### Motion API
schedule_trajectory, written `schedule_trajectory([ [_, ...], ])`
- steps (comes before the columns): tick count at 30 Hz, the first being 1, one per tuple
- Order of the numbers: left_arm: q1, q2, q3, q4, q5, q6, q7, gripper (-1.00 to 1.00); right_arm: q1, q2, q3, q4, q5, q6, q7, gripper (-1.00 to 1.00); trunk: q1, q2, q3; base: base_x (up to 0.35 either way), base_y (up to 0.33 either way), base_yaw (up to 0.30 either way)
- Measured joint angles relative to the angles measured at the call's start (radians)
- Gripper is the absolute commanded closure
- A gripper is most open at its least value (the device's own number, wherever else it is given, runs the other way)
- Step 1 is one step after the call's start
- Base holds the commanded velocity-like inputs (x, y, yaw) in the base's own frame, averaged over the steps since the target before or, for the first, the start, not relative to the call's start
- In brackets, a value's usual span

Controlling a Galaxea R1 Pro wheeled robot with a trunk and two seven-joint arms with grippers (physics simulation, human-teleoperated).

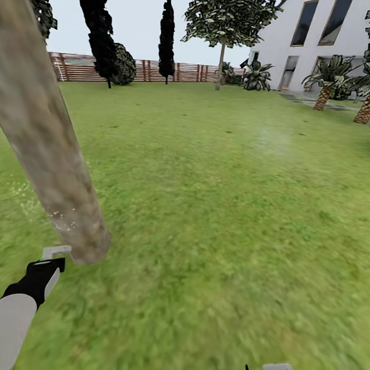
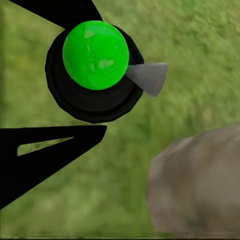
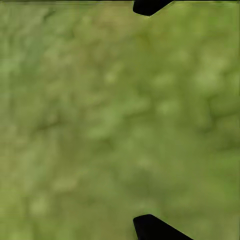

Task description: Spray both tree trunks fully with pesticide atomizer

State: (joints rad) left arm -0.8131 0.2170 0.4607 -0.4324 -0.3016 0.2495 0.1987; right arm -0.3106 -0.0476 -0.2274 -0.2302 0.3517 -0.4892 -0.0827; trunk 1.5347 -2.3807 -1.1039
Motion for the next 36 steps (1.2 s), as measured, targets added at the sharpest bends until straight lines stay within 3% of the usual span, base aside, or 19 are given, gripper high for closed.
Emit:
schedule_trajectory([
  [11,0.000,0.000,0.000,0.000,0.000,0.000,-0.001,1.00,0.000,0.001,0.000,0.000,0.000,0.001,0.000,-1.00,0.000,0.000,0.000,0.174,-0.245,0.029],
  [26,0.000,0.001,0.000,0.000,0.000,0.000,-0.003,1.00,0.000,0.001,0.000,0.002,0.001,0.001,0.000,-1.00,0.000,0.000,0.000,0.169,-0.245,0.274],
  [36,-0.016,0.006,-0.008,-0.023,-0.005,0.022,-0.047,1.00,0.000,0.001,-0.001,0.001,0.000,0.001,0.000,-1.00,0.000,0.000,0.000,0.019,-0.024,0.257],
])
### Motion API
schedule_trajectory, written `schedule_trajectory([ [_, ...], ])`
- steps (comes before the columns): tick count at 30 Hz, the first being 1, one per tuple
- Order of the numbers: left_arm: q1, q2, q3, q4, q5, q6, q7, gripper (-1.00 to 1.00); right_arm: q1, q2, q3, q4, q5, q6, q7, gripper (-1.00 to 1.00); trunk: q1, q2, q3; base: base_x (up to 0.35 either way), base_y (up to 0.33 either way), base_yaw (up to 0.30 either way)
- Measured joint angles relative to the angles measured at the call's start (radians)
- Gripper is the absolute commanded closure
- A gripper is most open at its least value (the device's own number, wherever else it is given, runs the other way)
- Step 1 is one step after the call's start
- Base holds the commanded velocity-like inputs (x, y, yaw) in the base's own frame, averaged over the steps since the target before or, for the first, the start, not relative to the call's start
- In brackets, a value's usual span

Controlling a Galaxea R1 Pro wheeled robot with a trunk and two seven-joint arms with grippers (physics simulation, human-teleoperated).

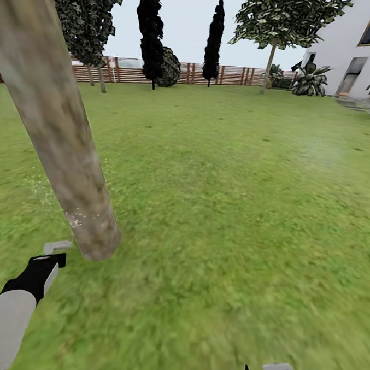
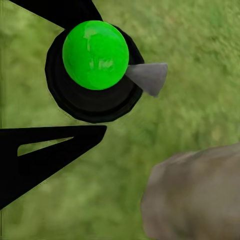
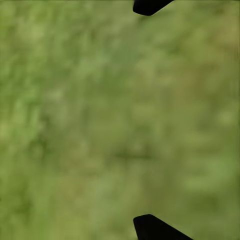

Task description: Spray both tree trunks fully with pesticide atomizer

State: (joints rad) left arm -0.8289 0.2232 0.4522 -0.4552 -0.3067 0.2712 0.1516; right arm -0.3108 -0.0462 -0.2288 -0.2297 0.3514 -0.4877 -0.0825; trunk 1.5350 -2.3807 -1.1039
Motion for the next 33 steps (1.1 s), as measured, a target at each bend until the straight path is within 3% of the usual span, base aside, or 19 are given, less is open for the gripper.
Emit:
schedule_trajectory([
  [4,-0.060,-0.008,-0.001,-0.056,-0.001,0.069,-0.036,1.00,0.000,-0.002,0.000,0.000,0.000,-0.001,-0.010,-1.00,0.000,0.000,0.000,0.000,0.000,0.021],
  [8,-0.172,-0.010,-0.004,-0.073,-0.010,0.153,-0.137,1.00,0.000,-0.002,-0.001,0.000,0.001,-0.002,-0.035,-1.00,0.000,0.000,0.000,0.000,0.000,0.000],
  [11,-0.216,0.011,-0.012,-0.073,-0.021,0.186,-0.141,1.00,0.000,-0.002,-0.001,0.000,0.001,-0.002,-0.035,-1.00,0.000,0.000,0.000,0.000,0.000,0.000],
  [12,-0.230,0.037,-0.013,-0.073,-0.025,0.222,-0.142,1.00,0.000,-0.002,-0.001,0.000,0.001,-0.002,-0.035,-1.00,0.000,0.000,0.000,0.000,0.000,0.000],
  [14,-0.235,0.070,-0.014,-0.073,-0.023,0.238,-0.144,1.00,0.000,-0.002,-0.001,0.000,0.000,-0.001,-0.035,-1.00,0.000,0.000,0.000,0.000,0.000,0.000],
  [16,-0.234,0.081,-0.014,-0.074,-0.018,0.242,-0.145,1.00,0.000,-0.002,-0.001,0.000,0.000,-0.001,-0.035,-1.00,0.000,0.000,0.000,0.000,0.000,0.000],
  [18,-0.231,0.078,-0.029,-0.074,-0.014,0.243,-0.146,1.00,0.000,-0.002,-0.001,0.000,0.000,-0.001,-0.035,-1.00,0.000,0.000,0.000,0.000,0.000,0.079],
  [22,-0.237,0.065,-0.104,-0.075,-0.009,0.247,-0.146,1.00,0.000,-0.002,-0.001,0.000,0.000,-0.001,-0.035,-1.00,0.000,0.000,0.000,0.000,-0.004,0.190],
  [33,-0.238,0.064,-0.110,-0.074,-0.008,0.247,-0.148,1.00,0.000,-0.002,-0.001,-0.001,0.000,-0.001,-0.036,-1.00,0.000,0.000,0.000,0.000,-0.251,0.008],
])
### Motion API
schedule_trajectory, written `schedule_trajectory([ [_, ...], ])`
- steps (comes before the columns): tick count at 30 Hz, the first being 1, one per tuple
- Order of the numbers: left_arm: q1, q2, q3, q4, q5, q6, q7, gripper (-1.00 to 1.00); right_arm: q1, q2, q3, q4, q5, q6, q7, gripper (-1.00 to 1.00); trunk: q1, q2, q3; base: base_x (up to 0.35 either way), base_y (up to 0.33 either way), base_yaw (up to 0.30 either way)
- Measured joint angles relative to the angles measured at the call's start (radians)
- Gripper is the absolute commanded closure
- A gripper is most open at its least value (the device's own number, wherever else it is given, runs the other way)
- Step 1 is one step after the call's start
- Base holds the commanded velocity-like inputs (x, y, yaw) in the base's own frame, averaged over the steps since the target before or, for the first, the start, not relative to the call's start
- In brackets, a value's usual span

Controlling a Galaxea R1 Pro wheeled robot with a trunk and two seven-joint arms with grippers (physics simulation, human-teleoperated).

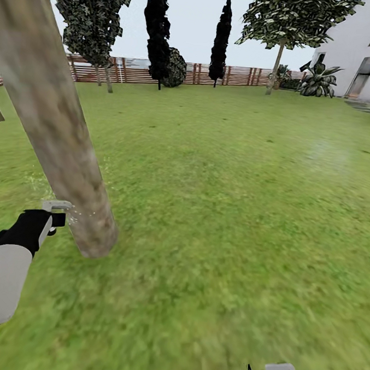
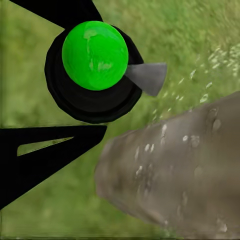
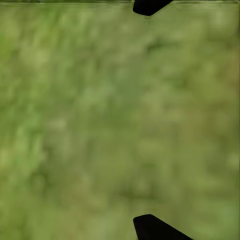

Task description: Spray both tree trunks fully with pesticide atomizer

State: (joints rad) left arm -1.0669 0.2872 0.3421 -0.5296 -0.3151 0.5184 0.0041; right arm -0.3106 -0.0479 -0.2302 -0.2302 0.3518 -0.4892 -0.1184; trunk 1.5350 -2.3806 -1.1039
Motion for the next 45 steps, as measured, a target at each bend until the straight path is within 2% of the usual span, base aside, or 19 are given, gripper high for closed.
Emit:
schedule_trajectory([
  [6,0.000,0.002,0.001,-0.001,0.000,0.011,0.000,1.00,0.000,0.000,0.000,0.000,0.000,0.000,0.000,-1.00,0.000,0.000,0.000,0.070,-0.276,0.000],
  [9,0.002,0.000,0.006,-0.041,0.001,0.015,0.000,1.00,0.000,0.000,0.000,0.000,0.000,0.000,0.000,-1.00,0.000,0.000,0.000,0.085,-0.276,0.000],
  [14,0.003,0.000,0.007,-0.049,0.002,0.047,0.000,1.00,0.000,0.000,0.000,0.000,0.000,0.000,0.000,-1.00,0.000,0.000,0.000,0.047,-0.276,0.099],
  [22,0.002,0.000,0.007,-0.049,0.002,0.048,0.001,1.00,0.000,0.000,0.000,0.000,0.000,0.000,0.000,-1.00,0.000,0.000,0.000,0.000,-0.276,0.275],
  [37,0.004,0.000,0.008,-0.049,0.000,0.046,0.003,1.00,0.000,0.000,0.000,0.000,0.000,0.000,0.000,-1.00,0.000,0.000,0.000,0.000,-0.276,0.012],
  [45,0.010,0.002,0.008,-0.049,-0.002,0.045,0.011,1.00,0.000,0.000,0.001,0.000,0.000,0.000,0.000,-1.00,0.000,0.000,0.000,0.210,-0.202,0.249],
])
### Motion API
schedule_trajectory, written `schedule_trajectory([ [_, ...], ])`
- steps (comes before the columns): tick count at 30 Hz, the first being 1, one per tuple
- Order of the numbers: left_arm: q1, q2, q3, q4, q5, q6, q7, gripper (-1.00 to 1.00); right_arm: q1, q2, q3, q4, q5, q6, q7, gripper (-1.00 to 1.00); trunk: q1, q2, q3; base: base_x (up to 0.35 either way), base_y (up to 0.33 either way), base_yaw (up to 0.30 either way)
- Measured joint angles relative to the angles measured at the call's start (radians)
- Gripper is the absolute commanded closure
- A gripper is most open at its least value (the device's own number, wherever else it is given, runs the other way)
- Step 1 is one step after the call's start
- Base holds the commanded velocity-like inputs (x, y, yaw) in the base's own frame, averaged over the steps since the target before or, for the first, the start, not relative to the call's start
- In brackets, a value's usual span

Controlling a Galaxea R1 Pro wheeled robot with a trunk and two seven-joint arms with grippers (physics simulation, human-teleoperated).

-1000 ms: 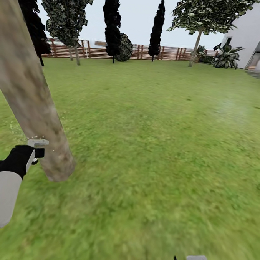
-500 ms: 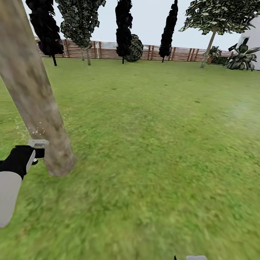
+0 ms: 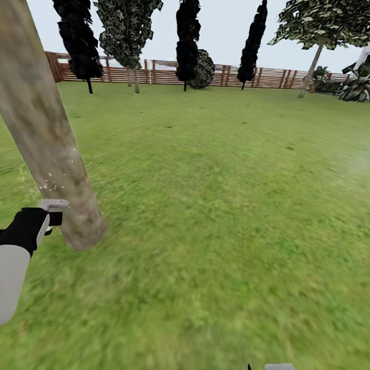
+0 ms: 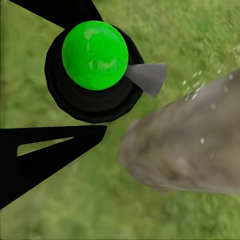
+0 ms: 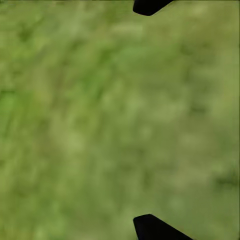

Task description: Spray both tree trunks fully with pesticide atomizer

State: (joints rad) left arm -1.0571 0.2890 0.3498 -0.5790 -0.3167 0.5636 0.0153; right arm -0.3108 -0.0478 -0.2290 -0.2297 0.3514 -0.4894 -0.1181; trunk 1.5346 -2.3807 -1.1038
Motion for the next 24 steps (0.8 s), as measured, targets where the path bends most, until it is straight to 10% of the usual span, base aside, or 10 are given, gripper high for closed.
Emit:
schedule_trajectory([
  [24,0.068,-0.001,0.019,0.009,0.001,-0.015,0.025,1.00,0.000,0.000,0.000,0.000,0.000,0.000,0.000,-1.00,0.000,0.000,0.000,0.193,-0.213,0.203],
])
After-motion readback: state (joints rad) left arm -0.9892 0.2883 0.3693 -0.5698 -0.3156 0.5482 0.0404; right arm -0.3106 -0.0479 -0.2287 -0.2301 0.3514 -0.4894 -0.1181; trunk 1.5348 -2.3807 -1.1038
